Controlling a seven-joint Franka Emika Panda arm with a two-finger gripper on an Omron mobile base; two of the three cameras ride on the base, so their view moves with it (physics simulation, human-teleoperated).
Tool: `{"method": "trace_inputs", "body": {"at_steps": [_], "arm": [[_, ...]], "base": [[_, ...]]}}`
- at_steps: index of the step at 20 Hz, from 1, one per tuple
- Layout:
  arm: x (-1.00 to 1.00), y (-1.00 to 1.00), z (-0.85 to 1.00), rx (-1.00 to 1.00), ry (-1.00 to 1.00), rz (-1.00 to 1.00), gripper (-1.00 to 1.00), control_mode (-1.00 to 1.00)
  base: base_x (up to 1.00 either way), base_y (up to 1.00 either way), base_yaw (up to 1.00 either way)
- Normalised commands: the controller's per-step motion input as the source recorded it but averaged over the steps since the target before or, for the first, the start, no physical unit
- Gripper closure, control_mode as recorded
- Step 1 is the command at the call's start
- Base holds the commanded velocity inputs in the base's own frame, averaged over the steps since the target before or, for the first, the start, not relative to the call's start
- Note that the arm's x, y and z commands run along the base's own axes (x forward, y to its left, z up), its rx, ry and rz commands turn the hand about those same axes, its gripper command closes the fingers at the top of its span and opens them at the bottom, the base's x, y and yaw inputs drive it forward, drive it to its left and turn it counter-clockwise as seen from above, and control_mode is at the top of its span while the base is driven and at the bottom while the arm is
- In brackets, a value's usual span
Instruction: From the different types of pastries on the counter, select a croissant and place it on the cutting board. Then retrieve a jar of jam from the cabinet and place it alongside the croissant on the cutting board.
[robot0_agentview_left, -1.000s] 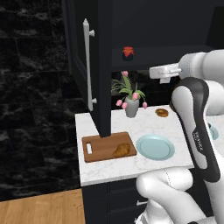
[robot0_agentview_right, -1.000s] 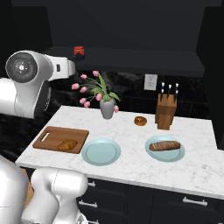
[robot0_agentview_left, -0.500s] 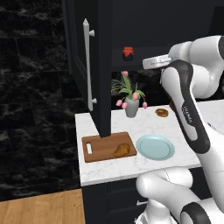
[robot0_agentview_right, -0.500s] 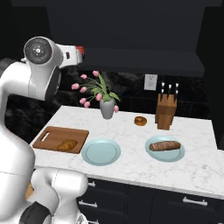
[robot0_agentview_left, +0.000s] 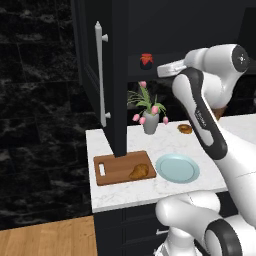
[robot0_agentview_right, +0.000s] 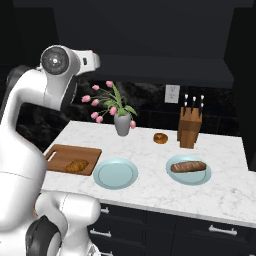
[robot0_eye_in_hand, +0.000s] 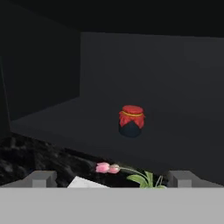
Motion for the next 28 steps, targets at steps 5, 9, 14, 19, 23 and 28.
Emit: {"method": "trace_inputs", "body": {"at_steps": [5, 9, 14, 19, 23, 28], "arm": [[0.04, 0.00, 0.41, 0.00, 0.11, -0.13, -1.00, -1.00], [0.00, 0.00, 0.13, -0.03, 0.01, -0.08, -1.00, -1.00], [0.07, 0.00, -0.44, -0.08, -0.03, 0.00, -1.00, -1.00], [0.17, 0.00, -0.21, -0.02, -0.02, -0.01, -1.00, -1.00], [0.27, 0.03, 0.01, 0.00, 0.00, -0.18, -1.00, -1.00], [0.09, 0.00, 0.00, 0.00, 0.05, -0.27, -1.00, -1.00]], "base": [[0.00, 0.00, 0.00], [0.00, 0.00, 0.00], [0.00, 0.00, 0.00], [0.00, 0.00, 0.00], [0.00, 0.00, 0.00], [0.00, 0.00, 0.00]]}}
